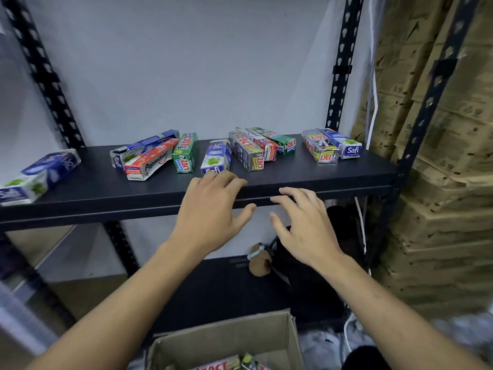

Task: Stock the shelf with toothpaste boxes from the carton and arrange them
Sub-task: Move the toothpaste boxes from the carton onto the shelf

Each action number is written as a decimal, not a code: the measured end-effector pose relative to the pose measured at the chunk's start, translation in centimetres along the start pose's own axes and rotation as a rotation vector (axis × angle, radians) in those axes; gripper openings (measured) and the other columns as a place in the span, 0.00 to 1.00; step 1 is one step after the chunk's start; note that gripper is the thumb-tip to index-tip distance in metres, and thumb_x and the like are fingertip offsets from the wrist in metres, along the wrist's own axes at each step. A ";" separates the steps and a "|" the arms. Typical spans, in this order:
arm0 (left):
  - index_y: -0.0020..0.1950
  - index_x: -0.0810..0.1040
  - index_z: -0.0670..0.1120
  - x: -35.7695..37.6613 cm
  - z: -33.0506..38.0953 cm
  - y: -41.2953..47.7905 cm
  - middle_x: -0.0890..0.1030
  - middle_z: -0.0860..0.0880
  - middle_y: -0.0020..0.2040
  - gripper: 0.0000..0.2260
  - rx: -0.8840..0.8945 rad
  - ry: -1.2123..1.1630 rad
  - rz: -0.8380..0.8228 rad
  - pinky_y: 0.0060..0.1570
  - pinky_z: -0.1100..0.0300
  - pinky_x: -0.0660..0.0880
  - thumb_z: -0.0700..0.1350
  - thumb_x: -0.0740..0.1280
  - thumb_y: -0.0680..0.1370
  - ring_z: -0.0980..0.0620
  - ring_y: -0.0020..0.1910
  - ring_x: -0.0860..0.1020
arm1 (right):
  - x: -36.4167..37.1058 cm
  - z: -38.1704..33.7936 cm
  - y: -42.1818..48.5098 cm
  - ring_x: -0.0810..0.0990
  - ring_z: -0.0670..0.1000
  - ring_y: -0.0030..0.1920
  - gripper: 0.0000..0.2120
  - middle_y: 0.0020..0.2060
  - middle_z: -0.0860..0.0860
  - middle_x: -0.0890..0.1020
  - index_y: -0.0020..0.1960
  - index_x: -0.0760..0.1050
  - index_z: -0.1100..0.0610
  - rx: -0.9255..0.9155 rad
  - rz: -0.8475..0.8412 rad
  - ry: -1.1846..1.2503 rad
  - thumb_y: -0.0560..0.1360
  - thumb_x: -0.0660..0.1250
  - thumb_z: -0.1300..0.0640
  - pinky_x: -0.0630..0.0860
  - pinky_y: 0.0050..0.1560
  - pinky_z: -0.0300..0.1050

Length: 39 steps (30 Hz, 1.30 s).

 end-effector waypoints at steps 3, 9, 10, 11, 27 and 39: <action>0.59 0.80 0.49 1.1 -0.8 -4.1 0.80 0.51 0.52 0.19 -0.014 -0.020 0.003 0.47 0.50 0.70 0.59 0.64 0.76 0.46 0.49 0.76 | 3.2 -1.4 -2.6 0.70 0.51 0.63 0.17 0.62 0.46 0.75 0.62 0.77 0.50 -0.018 -0.089 0.029 0.77 0.61 0.44 0.70 0.61 0.51; 0.60 0.80 0.50 5.9 -2.7 -12.7 0.80 0.52 0.54 0.18 -0.092 -0.038 -0.208 0.49 0.51 0.69 0.58 0.62 0.77 0.47 0.50 0.78 | 11.0 -3.2 -9.0 0.71 0.51 0.60 0.18 0.58 0.44 0.76 0.62 0.76 0.48 -0.018 -0.339 0.081 0.78 0.59 0.42 0.73 0.58 0.50; 0.60 0.80 0.50 7.0 -3.0 -14.2 0.80 0.52 0.54 0.18 -0.110 -0.041 -0.259 0.50 0.51 0.69 0.58 0.62 0.76 0.47 0.51 0.79 | 12.3 -3.4 -10.3 0.72 0.52 0.60 0.19 0.59 0.45 0.76 0.63 0.76 0.49 -0.014 -0.395 0.088 0.78 0.59 0.42 0.73 0.58 0.50; 0.61 0.80 0.50 8.1 -3.2 -15.8 0.81 0.51 0.54 0.18 -0.131 -0.043 -0.313 0.51 0.50 0.70 0.58 0.62 0.76 0.47 0.52 0.79 | 13.6 -3.5 -11.7 0.71 0.53 0.60 0.19 0.60 0.46 0.76 0.64 0.75 0.49 -0.010 -0.461 0.088 0.78 0.59 0.42 0.72 0.58 0.50; 0.73 0.69 0.51 25.2 -4.1 -39.1 0.72 0.49 0.71 0.24 -0.514 -0.144 -1.116 0.66 0.49 0.67 0.57 0.64 0.78 0.45 0.70 0.69 | 28.0 1.0 -30.5 0.77 0.58 0.58 0.22 0.61 0.54 0.78 0.68 0.72 0.50 0.215 -1.181 0.020 0.76 0.63 0.47 0.75 0.55 0.48; 0.81 0.41 0.45 31.7 -1.7 -48.1 0.39 0.45 0.81 0.42 -1.022 -0.253 -1.056 0.75 0.46 0.56 0.47 0.67 0.78 0.40 0.80 0.47 | 33.9 4.2 -36.4 0.68 0.59 0.67 0.32 0.69 0.57 0.68 0.74 0.63 0.55 0.529 -1.256 0.020 0.75 0.68 0.47 0.71 0.65 0.53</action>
Point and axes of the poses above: each hand's wrist, its own y-axis towards the middle knuckle, its own x-axis out of the palm, z = x × y, the point moved 3 cm from there along y, towards the middle knuckle
